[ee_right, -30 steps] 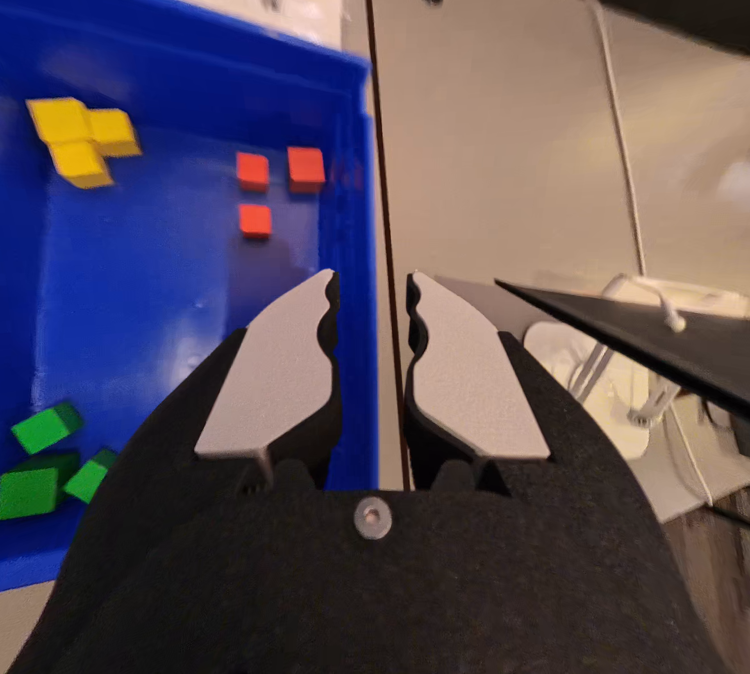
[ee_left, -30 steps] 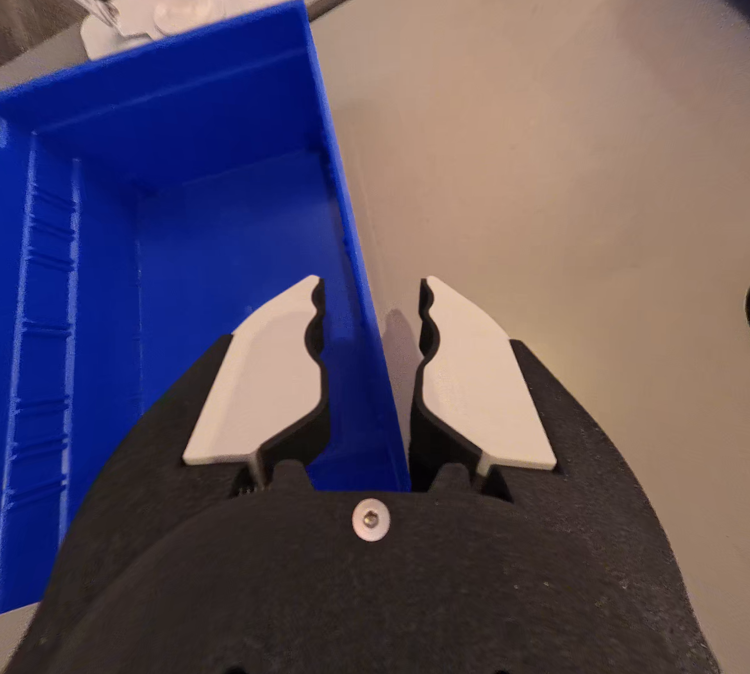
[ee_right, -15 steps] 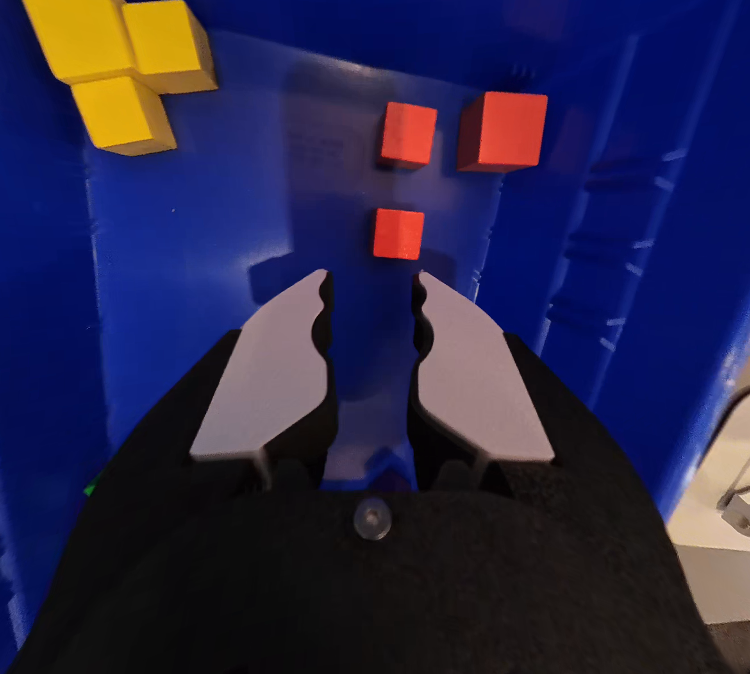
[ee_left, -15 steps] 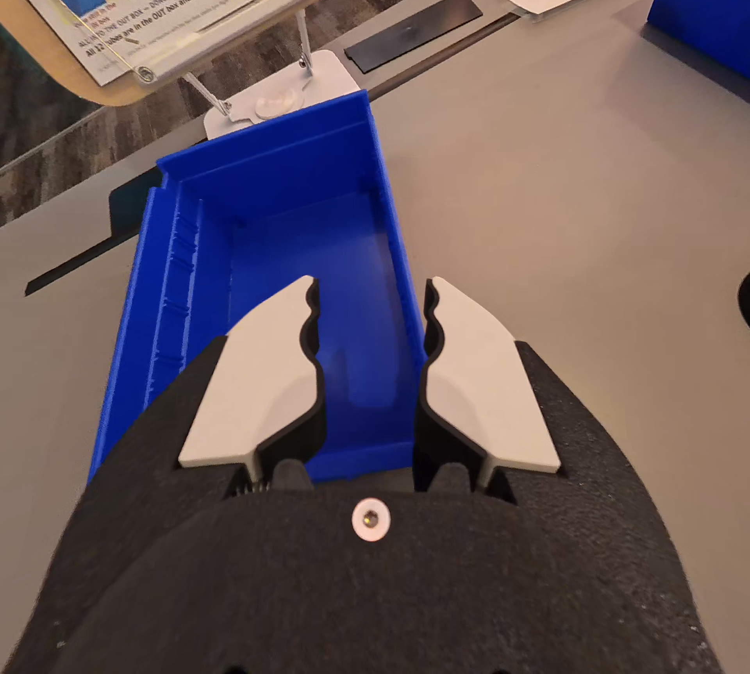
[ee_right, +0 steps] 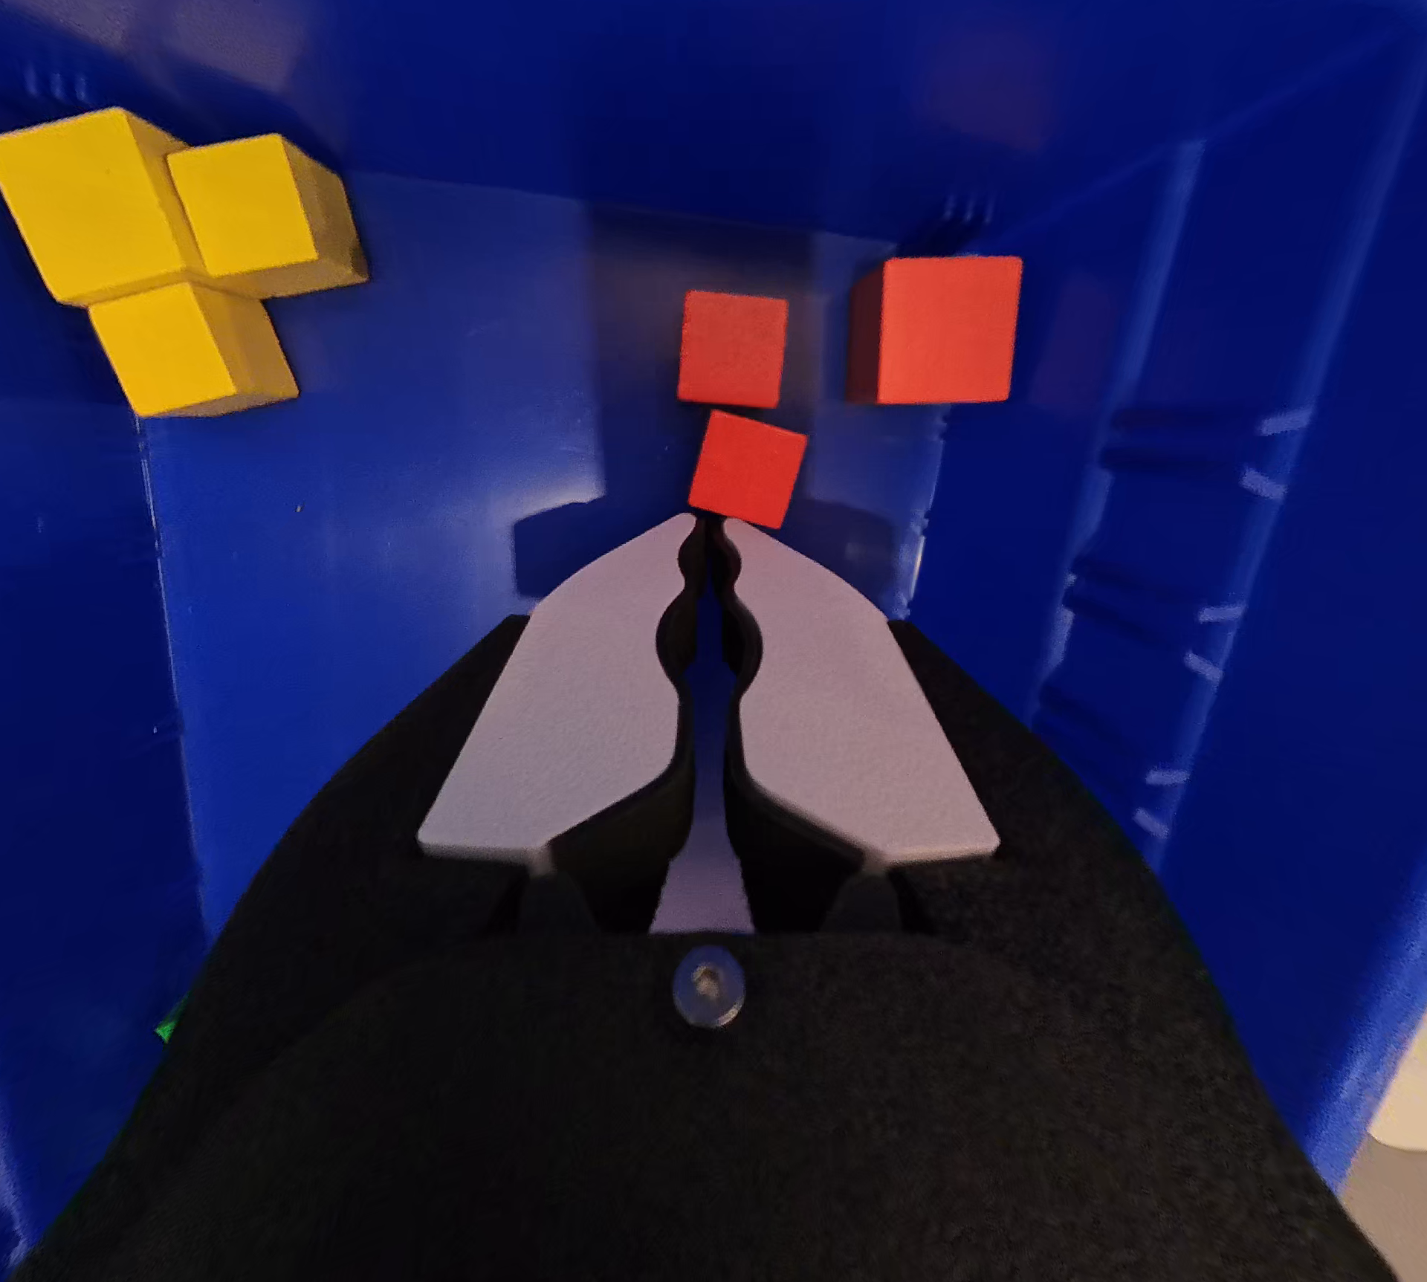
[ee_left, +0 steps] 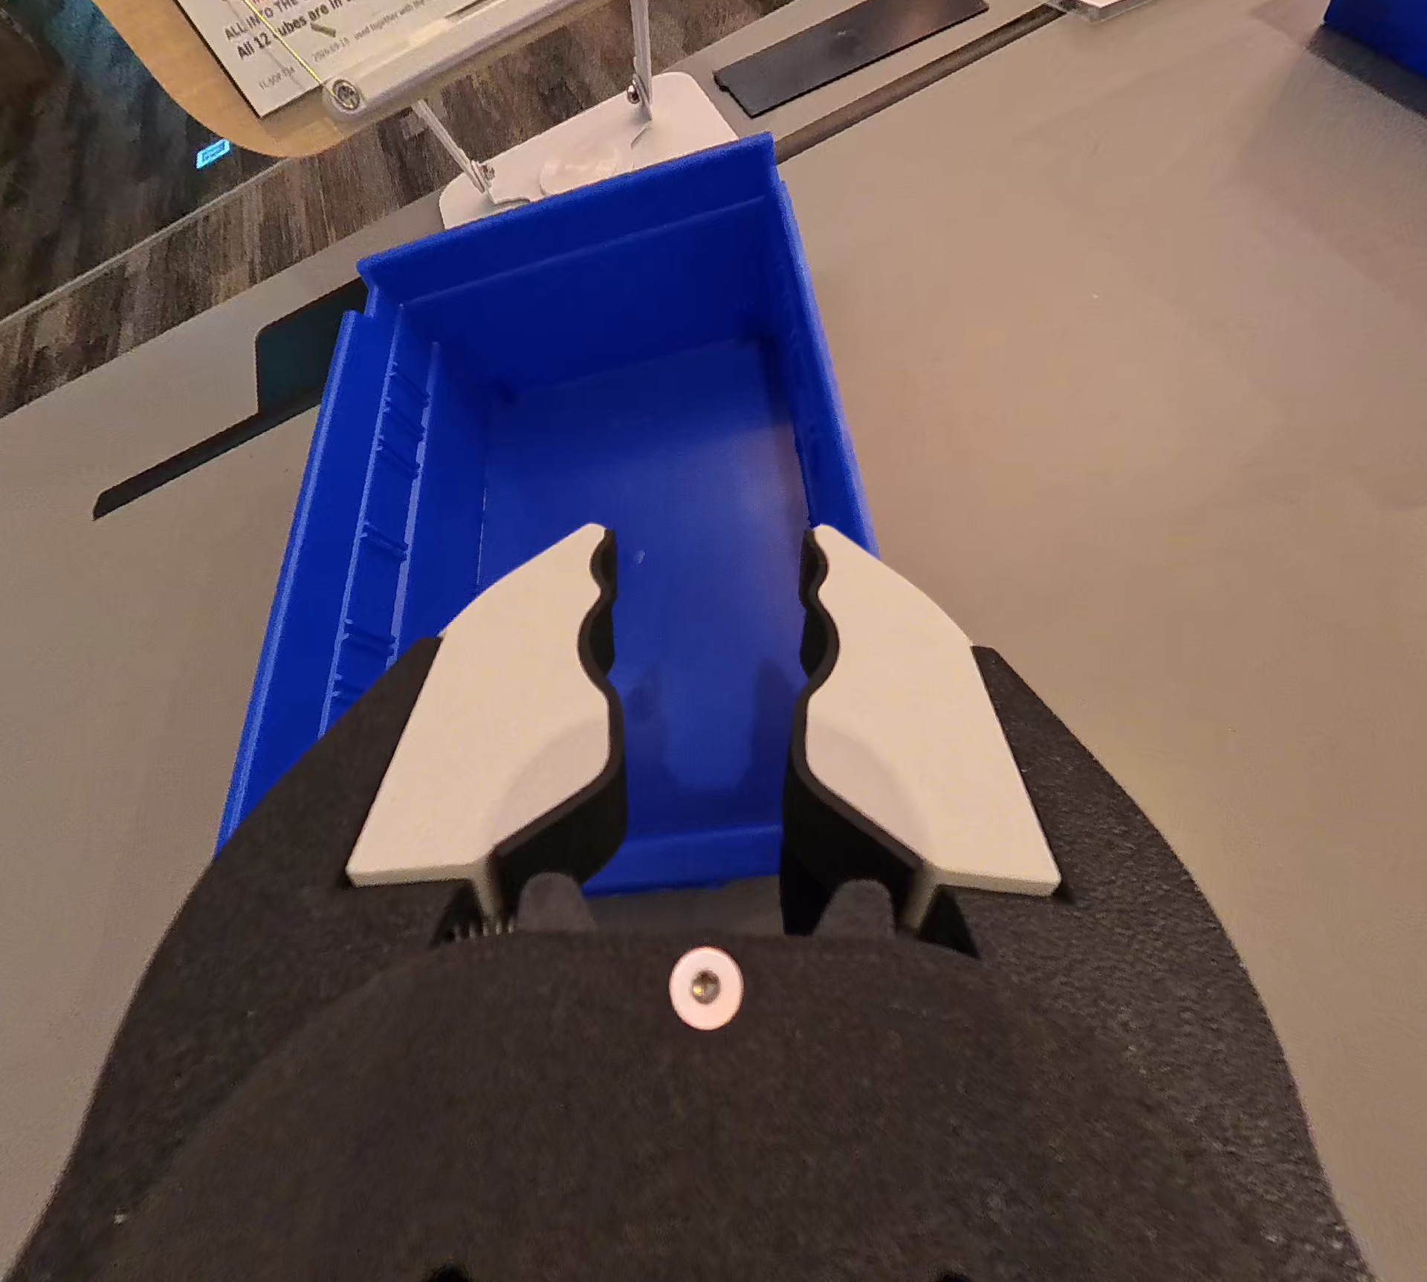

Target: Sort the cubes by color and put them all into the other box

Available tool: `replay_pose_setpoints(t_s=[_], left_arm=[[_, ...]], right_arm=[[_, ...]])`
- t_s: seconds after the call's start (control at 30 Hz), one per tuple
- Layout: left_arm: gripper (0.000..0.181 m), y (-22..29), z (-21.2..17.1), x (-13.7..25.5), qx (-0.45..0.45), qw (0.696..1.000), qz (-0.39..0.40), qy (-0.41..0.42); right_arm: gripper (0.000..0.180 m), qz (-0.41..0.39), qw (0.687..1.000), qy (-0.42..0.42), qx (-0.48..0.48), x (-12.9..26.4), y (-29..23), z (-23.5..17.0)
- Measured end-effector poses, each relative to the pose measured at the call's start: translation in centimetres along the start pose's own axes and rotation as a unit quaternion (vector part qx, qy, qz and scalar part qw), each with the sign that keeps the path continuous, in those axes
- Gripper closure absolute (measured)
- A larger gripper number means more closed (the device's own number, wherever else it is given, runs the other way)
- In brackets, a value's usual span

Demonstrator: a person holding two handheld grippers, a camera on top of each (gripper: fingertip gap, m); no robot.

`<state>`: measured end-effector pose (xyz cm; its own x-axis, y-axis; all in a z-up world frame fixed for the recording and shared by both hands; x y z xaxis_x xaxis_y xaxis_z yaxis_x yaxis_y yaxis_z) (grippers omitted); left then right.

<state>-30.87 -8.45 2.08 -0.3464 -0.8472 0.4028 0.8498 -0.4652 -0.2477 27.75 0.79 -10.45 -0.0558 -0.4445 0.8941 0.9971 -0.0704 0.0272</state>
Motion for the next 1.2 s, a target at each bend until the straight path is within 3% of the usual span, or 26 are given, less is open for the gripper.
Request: replay_pose_setpoints(t_s=[0.17,0.23,0.33,0.43,0.53,0.67,0.77,0.83,0.97,1.1,1.2], left_arm=[[0.136,-0.3,-0.2,0.2,0.002,1.0,0.004,0.001],[0.135,-0.2,-0.4,0.2,-0.001,1.0,0.005,-0.005],[0.133,0.3,-0.8,0.2,-0.001,1.0,-0.001,-0.011],[0.129,1.5,-1.3,-0.6,-0.003,1.0,-0.008,-0.019],[0.138,1.9,-1.8,-2.3,-0.035,0.998,0.04,-0.035],[0.15,2.2,-1.6,-3.4,-0.05,0.994,0.082,-0.043],[0.139,1.2,-0.7,-2.3,-0.046,0.992,0.108,-0.037],[0.138,0.7,0.2,-1.1,-0.031,0.993,0.111,-0.021],[0.133,3.6,1.6,-0.5,0.037,0.999,0.002,0.001],[0.123,5.8,-0.1,-2.8,0.022,0.997,-0.028,-0.067],[0.135,6.3,-1.6,-4.4,-0.013,0.995,-0.007,-0.104]], right_arm=[[0.178,0.014,1.0,0.007,-0.017,-0.4,0.4,0.7],[0.169,0.013,1.0,0.001,-0.018,0.0,0.4,0.5],[0.17,0.014,1.0,0.02,0.006,2.9,0.0,0.1],[0.156,-0.031,0.995,0.084,0.048,8.0,0.7,-0.2],[0.138,-0.075,0.989,0.105,0.067,11.8,2.8,-1.1],[0.122,-0.065,0.996,0.051,0.023,11.4,5.9,-3.2],[0.126,-0.017,1.0,0.012,-0.004,9.4,6.3,-4.6],[0.138,-0.008,1.0,0.002,0.0,8.5,6.2,-5.0],[0.165,0.004,1.0,-0.019,0.001,7.5,5.8,-4.9],[0.167,-0.005,0.999,-0.034,-0.002,7.4,5.6,-4.7],[0.17,0.004,0.999,-0.028,-0.014,7.4,5.6,-4.8]])
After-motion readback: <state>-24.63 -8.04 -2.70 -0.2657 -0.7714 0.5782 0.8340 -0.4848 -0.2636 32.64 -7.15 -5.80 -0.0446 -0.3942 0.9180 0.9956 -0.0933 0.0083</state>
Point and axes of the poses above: each gripper's, where its closed fingertips meet, x back along the fingers, z out of its top, y = z × x across the jaws, the point moved 5 cm from there along x, back along the fingers, and after that the axes turned 8 degrees about y, right-handed, at the moved point
